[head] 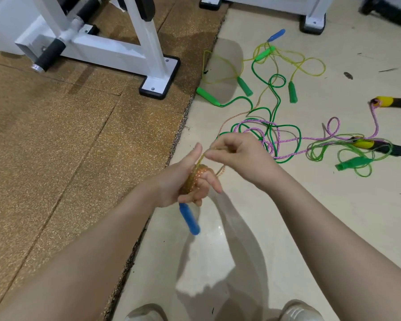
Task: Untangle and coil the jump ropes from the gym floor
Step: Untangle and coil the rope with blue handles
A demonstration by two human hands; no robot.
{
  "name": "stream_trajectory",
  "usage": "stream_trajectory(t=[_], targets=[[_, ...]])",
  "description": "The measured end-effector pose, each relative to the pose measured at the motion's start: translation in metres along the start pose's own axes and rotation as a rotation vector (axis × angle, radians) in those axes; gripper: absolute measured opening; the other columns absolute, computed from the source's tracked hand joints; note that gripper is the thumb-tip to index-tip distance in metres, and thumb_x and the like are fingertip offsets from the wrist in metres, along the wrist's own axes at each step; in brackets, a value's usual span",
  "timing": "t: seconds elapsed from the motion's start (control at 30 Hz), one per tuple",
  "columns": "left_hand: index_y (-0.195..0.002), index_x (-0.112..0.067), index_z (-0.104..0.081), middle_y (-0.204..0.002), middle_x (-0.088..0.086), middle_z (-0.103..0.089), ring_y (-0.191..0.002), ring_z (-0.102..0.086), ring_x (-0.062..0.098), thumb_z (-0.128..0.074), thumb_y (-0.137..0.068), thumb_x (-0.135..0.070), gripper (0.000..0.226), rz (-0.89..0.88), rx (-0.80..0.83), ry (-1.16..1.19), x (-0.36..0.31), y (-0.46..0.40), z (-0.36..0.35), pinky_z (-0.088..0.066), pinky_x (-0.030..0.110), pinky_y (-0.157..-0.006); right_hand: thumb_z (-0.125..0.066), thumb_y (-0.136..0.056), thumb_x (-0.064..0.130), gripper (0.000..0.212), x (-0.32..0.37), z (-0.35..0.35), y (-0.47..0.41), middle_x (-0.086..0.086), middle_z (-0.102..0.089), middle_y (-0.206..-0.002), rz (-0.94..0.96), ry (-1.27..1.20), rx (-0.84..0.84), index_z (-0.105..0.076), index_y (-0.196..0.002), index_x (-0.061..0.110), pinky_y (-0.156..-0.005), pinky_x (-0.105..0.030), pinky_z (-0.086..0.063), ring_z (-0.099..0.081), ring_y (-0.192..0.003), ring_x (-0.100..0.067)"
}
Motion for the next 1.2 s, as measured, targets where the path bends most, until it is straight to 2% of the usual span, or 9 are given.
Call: stream_trajectory(t=[0.17,0.27,0.4,0.6,0.7,0.77,0.9,1.03,1.2], targets=[[-0.101,-0.01,-0.073,-0.051,0.004,-0.061,-0.026,-0.037,0.004,-0.037,-0.079,-0.062,0.067,-0.171,0.228,0.319,-0.033,0.014,-0.023,-0.043,0.014,-0.044,-0.055,-0.092,0.014,0.023,-0.046,-0.008,0.008,-0.005,-0.052,-0.059,-0.198,-0.037,-0.018,-0.061,-0.074,0.001,-0.055,-0.026,-0.036,-0.047,-0.054,-0.014],[-0.125,-0.019,-0.058,-0.094,0.004,-0.073,-0.061,-0.067,0.012,-0.046,-0.092,-0.034,0.038,-0.273,-0.055,0.363,-0.04,0.006,0.01,-0.056,0.02,-0.063,-0.034,-0.1,0.031,0.036,-0.066,-0.055,0.041,-0.008,-0.059,-0.062,-0.493,0.002,0.409,-0.059,-0.099,0.004,-0.041,-0.018,-0.034,-0.053,-0.04,-0.017],[-0.143,-0.016,-0.034,-0.128,0.005,-0.06,-0.111,-0.062,0.022,-0.047,-0.096,-0.019,0.048,-0.254,-0.403,0.394,-0.016,0.001,0.053,-0.044,0.038,-0.103,-0.035,-0.099,0.025,0.03,-0.054,-0.077,0.069,-0.014,-0.064,-0.08,-0.613,0.212,0.721,-0.038,-0.126,0.01,-0.049,-0.022,-0.05,-0.054,-0.036,-0.018],[-0.148,-0.024,-0.018,-0.136,-0.005,-0.051,-0.104,-0.061,0.016,-0.046,-0.098,-0.024,0.057,-0.216,-0.526,-0.021,-0.005,-0.008,0.052,-0.041,0.039,-0.102,-0.061,-0.089,0.025,0.041,-0.026,-0.09,0.068,-0.006,-0.064,-0.072,-0.425,0.486,0.88,-0.049,-0.125,0.013,-0.063,-0.021,-0.047,-0.062,-0.057,-0.019],[-0.115,-0.017,-0.06,-0.08,0.005,-0.065,-0.059,-0.052,0.025,-0.035,-0.098,-0.046,0.042,-0.125,-0.406,-0.236,-0.001,-0.005,0.035,-0.049,0.028,-0.057,-0.064,-0.085,0.02,0.012,0.005,-0.071,0.04,-0.002,-0.059,-0.064,-0.123,0.506,0.651,-0.066,-0.082,0.009,-0.061,-0.019,-0.043,-0.052,-0.053,-0.007],[-0.08,-0.011,-0.063,-0.056,0.015,-0.059,-0.042,-0.031,0.022,-0.016,-0.092,-0.062,0.07,-0.009,-0.276,-0.171,0.01,-0.002,0.018,-0.037,0.018,-0.041,-0.071,-0.08,0.022,0.014,0.017,-0.031,0.016,0.003,-0.055,-0.061,0.005,0.455,0.329,-0.066,-0.069,0.016,-0.058,-0.02,-0.038,-0.046,-0.056,-0.005],[-0.11,-0.009,-0.065,-0.037,0.004,-0.049,-0.03,-0.025,0.011,-0.022,-0.072,-0.084,0.094,0.085,0.221,0.037,0.024,0.005,-0.021,-0.025,0.027,-0.047,-0.068,-0.078,0.002,0.021,-0.002,0.016,0.007,0.002,-0.056,-0.072,0.051,0.242,0.023,-0.058,-0.07,0.019,-0.07,-0.016,-0.039,-0.048,-0.07,-0.006],[-0.13,-0.004,-0.052,-0.063,0.001,-0.066,-0.029,-0.025,0.005,-0.043,-0.091,-0.056,0.066,-0.189,0.689,0.324,-0.009,0.029,-0.049,-0.035,0.02,-0.049,-0.059,-0.089,0.016,0.012,-0.049,0.025,0.01,-0.002,-0.06,-0.075,-0.096,0.333,-0.088,-0.058,-0.078,0.011,-0.072,-0.031,-0.04,-0.053,-0.075,-0.018],[-0.136,-0.018,-0.044,-0.115,0.009,-0.067,-0.073,-0.07,0.016,-0.077,-0.072,-0.033,0.074,-0.35,0.103,0.535,-0.026,0.005,0.016,-0.057,0.026,-0.073,-0.042,-0.099,0.028,0.023,-0.09,-0.055,0.045,-0.007,-0.054,-0.064,-0.425,0.225,0.444,-0.06,-0.087,0.018,-0.042,-0.02,-0.04,-0.045,-0.036,-0.014]])
Point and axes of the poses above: each hand's wrist, its own y-axis away from the middle knuckle, its own z-axis out of the back of the hand, x = y × z, the point moved 10 cm from there along -y, towards the middle knuckle
